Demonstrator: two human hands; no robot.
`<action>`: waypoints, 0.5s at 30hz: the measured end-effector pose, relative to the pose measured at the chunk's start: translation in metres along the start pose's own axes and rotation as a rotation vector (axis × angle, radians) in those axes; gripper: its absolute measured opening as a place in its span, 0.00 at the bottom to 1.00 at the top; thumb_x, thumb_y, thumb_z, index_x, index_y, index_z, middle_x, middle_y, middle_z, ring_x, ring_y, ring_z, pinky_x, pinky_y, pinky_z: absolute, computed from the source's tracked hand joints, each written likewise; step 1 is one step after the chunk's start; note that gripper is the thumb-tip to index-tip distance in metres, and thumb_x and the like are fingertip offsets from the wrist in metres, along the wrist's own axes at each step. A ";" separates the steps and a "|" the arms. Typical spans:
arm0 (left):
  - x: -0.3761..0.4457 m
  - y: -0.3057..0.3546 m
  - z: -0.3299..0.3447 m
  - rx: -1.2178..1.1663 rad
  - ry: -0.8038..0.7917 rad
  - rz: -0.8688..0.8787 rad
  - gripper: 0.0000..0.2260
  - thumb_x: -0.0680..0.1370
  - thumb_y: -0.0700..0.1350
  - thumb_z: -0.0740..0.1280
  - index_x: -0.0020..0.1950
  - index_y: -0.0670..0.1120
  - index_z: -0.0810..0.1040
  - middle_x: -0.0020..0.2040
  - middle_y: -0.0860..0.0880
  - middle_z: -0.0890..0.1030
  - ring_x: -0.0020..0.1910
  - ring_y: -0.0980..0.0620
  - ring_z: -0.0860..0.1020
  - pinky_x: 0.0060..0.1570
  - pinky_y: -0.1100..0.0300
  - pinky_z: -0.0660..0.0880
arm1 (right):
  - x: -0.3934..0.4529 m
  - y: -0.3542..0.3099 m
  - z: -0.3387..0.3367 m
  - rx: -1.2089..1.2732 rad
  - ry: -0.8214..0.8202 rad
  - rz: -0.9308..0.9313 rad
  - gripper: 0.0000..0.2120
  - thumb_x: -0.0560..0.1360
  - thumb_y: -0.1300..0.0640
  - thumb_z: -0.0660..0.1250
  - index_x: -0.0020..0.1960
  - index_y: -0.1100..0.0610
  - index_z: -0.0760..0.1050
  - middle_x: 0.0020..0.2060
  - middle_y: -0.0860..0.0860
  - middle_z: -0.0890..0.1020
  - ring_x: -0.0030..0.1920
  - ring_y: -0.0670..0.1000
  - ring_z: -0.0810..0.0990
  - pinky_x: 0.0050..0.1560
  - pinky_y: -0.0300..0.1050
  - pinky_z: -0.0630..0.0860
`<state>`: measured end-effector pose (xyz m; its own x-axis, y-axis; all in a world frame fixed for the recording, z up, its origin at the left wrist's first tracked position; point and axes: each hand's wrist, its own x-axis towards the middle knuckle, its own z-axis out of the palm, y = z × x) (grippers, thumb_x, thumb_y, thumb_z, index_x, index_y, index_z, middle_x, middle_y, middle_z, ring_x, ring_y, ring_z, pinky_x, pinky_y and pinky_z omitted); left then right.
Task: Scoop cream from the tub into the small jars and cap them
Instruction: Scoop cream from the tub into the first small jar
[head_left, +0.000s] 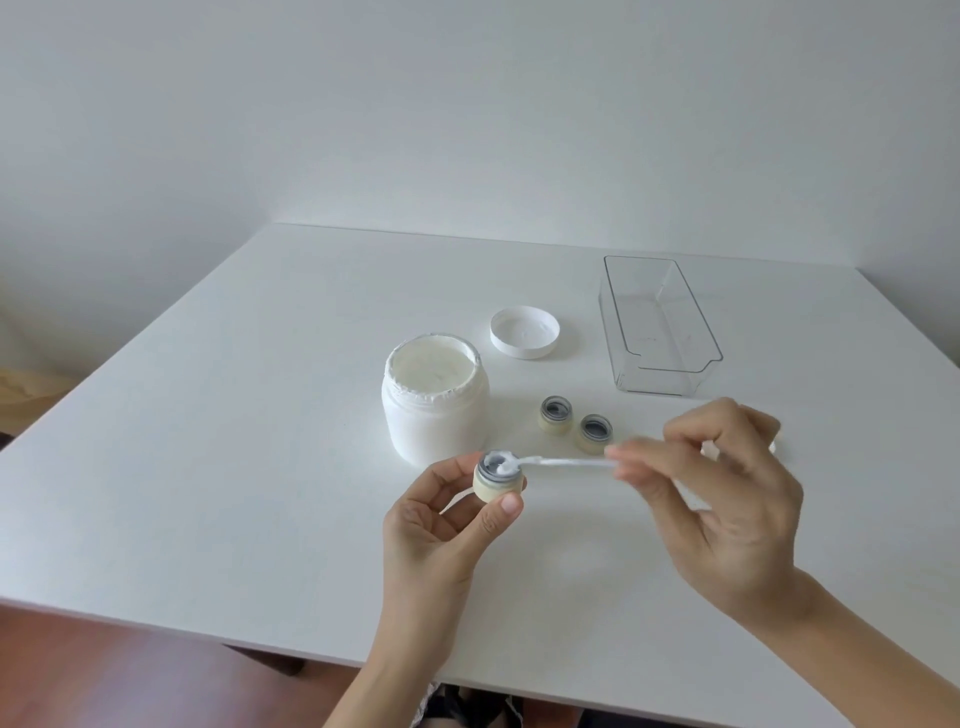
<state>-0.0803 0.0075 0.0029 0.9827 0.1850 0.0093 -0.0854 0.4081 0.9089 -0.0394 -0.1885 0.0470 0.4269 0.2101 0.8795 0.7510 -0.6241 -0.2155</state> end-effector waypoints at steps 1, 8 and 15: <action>0.001 0.000 -0.001 0.005 0.007 0.001 0.16 0.64 0.44 0.79 0.50 0.48 0.84 0.50 0.44 0.87 0.50 0.45 0.85 0.46 0.65 0.79 | 0.005 0.001 0.001 0.013 0.019 0.065 0.09 0.77 0.55 0.67 0.43 0.56 0.84 0.34 0.49 0.72 0.37 0.43 0.69 0.41 0.47 0.65; 0.001 -0.001 0.001 0.022 0.000 0.006 0.14 0.67 0.36 0.77 0.50 0.47 0.83 0.51 0.45 0.87 0.49 0.42 0.86 0.45 0.64 0.79 | 0.064 -0.001 0.037 0.077 -0.071 0.267 0.06 0.73 0.53 0.71 0.43 0.54 0.84 0.36 0.50 0.74 0.37 0.46 0.72 0.45 0.54 0.70; 0.000 0.000 -0.001 -0.004 0.006 0.004 0.16 0.67 0.35 0.76 0.53 0.43 0.81 0.52 0.44 0.86 0.49 0.42 0.86 0.46 0.63 0.79 | 0.109 -0.006 0.096 -0.134 -0.508 0.062 0.09 0.75 0.49 0.68 0.43 0.52 0.84 0.42 0.49 0.67 0.49 0.53 0.70 0.48 0.43 0.53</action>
<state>-0.0801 0.0079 0.0024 0.9814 0.1919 0.0107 -0.0902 0.4109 0.9072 0.0508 -0.0894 0.1037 0.6841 0.4872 0.5427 0.6596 -0.7309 -0.1752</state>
